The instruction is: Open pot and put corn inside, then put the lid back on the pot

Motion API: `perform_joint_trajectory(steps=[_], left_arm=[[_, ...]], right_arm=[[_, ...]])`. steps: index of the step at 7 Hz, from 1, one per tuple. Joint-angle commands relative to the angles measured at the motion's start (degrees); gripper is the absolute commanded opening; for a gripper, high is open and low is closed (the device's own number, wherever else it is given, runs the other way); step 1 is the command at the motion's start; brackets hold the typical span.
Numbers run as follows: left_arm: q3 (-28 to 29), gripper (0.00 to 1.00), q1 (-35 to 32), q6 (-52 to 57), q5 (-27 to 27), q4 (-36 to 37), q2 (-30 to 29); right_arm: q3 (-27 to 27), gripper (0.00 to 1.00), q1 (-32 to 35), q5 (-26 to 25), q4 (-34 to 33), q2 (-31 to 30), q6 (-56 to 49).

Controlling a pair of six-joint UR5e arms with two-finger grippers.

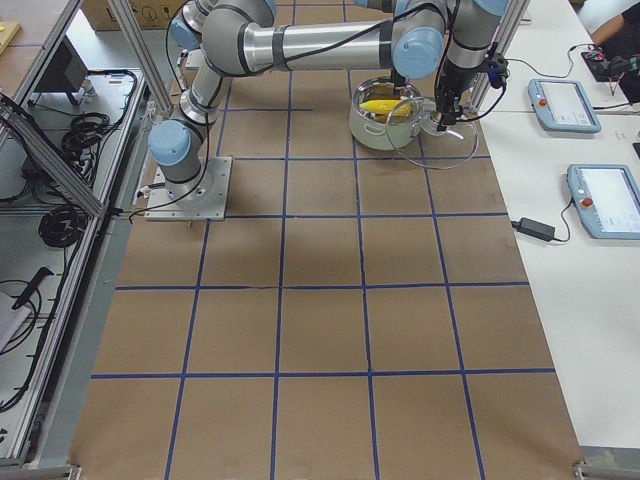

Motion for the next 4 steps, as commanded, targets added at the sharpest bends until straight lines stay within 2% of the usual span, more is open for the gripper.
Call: perform_joint_trajectory(steps=[1,2,3,4], left_arm=[[-1.73,1.0,3.4,7.3,0.49,-2.37,3.92],[-3.83,1.0,7.52,13.88,0.57,-6.57,7.34],[-9.25,1.0,12.08,20.65,0.66,-10.44,12.85],[-16.7,1.0,15.96,26.03,1.53,-10.74,19.44]], right_arm=[[0.04,0.12,1.56,-0.16,-0.35,0.11,0.77],[0.22,0.12,5.31,-0.33,-2.09,0.9,3.99],[0.92,0.12,9.44,-0.42,-4.02,0.99,6.9],[1.18,0.12,12.79,-0.42,-5.0,1.6,11.63]])
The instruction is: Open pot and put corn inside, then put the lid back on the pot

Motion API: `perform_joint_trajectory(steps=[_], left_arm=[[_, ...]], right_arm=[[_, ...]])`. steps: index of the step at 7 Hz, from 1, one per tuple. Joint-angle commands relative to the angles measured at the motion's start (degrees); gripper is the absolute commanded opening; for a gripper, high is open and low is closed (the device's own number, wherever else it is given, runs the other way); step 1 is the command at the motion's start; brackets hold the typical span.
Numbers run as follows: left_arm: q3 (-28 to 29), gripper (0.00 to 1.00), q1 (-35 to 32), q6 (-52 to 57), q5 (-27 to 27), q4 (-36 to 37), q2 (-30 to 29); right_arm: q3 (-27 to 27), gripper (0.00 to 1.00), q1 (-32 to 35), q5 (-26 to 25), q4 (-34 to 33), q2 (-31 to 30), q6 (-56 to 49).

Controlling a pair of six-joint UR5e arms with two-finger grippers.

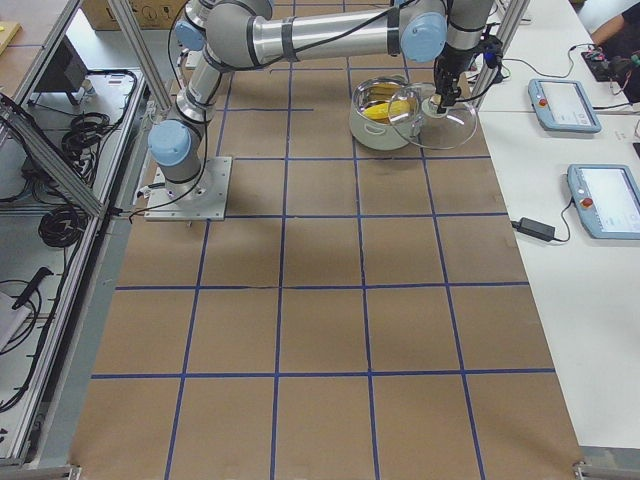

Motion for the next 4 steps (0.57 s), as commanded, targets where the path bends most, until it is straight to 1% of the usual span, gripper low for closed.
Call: perform_joint_trajectory(steps=[1,2,3,4], left_arm=[[-17.08,1.0,8.75,10.2,0.64,-1.82,15.88],[-23.17,1.0,11.84,10.66,0.99,-2.07,24.32],[-26.8,1.0,12.82,10.67,4.21,-4.51,31.45],[-27.01,1.0,12.57,9.54,7.29,-9.15,34.74]], right_arm=[[0.54,0.12,7.29,-0.75,-1.71,1.72,5.68],[0.98,0.12,9.58,-1.02,-2.85,2.08,8.65],[2.55,0.12,11.35,-1.03,-5.82,2.08,11.72],[4.57,0.12,12.67,-1.11,-8.98,2.08,12.28]])
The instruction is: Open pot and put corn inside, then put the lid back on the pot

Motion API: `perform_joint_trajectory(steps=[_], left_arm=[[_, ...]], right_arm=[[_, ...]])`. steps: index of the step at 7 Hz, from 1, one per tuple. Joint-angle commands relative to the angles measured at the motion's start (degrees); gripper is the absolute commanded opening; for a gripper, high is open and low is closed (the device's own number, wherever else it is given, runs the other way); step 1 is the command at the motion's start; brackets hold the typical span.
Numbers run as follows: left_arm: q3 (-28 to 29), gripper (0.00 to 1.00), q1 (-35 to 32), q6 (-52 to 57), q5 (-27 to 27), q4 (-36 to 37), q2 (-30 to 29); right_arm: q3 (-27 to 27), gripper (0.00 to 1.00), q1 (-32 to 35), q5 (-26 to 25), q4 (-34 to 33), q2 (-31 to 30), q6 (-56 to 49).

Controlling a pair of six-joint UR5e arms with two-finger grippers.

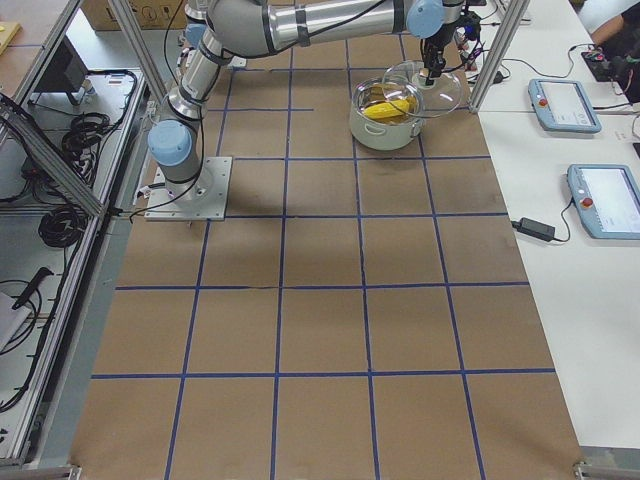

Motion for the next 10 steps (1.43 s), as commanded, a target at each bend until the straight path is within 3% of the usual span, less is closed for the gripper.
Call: perform_joint_trajectory(steps=[1,5,10], left_arm=[[-1.13,1.0,0.21,-0.72,2.71,-4.2,6.66],[0.19,1.0,-0.32,-0.11,2.53,1.33,2.72],[-0.59,1.0,-0.14,-0.46,2.62,1.43,3.24]], right_arm=[[4.23,0.1,3.06,-0.05,-3.63,-0.33,1.95],[15.21,0.1,4.38,0.13,-10.03,-4.9,4.22],[21.72,0.1,6.5,-0.05,-16.89,-5.51,7.75]])
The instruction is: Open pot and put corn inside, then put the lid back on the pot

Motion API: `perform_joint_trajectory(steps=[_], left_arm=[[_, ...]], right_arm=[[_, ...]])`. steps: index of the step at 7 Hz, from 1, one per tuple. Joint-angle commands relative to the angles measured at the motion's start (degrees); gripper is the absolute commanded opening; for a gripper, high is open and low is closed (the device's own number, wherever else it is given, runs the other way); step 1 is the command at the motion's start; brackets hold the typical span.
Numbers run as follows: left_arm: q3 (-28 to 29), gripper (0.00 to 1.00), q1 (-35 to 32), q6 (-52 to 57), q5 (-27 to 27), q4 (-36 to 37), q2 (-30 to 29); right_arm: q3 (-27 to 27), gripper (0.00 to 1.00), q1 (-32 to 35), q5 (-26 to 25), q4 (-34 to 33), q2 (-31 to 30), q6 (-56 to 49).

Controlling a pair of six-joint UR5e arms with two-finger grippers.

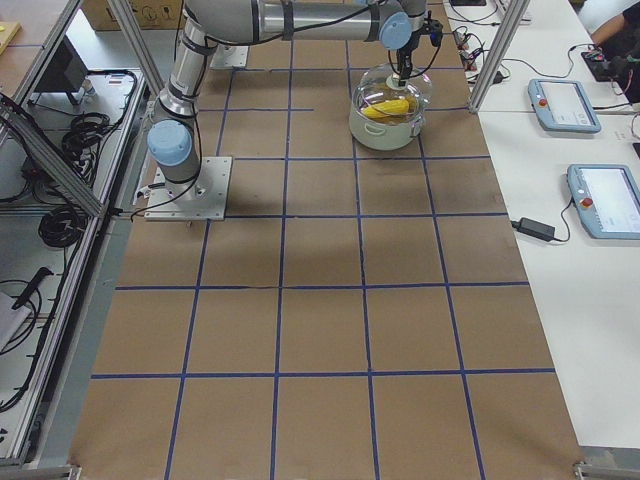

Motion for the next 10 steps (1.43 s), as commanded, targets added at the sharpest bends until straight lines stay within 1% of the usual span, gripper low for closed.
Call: perform_joint_trajectory(steps=[1,5,6,7,10], left_arm=[[-0.04,1.0,0.02,0.01,0.02,-0.04,0.02],[-0.04,1.0,0.02,-0.08,0.02,-0.04,-0.24],[-0.04,1.0,0.02,-0.08,0.02,-0.04,-0.24],[-0.13,1.0,0.11,-0.08,0.02,-0.04,-0.24],[-0.13,1.0,0.02,-0.08,0.02,-0.04,-0.24]], right_arm=[[3.08,0.1,0.11,0.06,-2.25,-0.58,0.15],[3.96,0.1,0.11,-0.21,-2.7,-0.76,-0.12],[5.1,0.1,0.11,-1.51,-2.7,-1.11,-0.12],[5.55,0.1,0.11,-1.61,-2.61,-1.38,-0.12],[5.55,0.1,0.11,-1.61,-2.26,-1.47,0.15]])
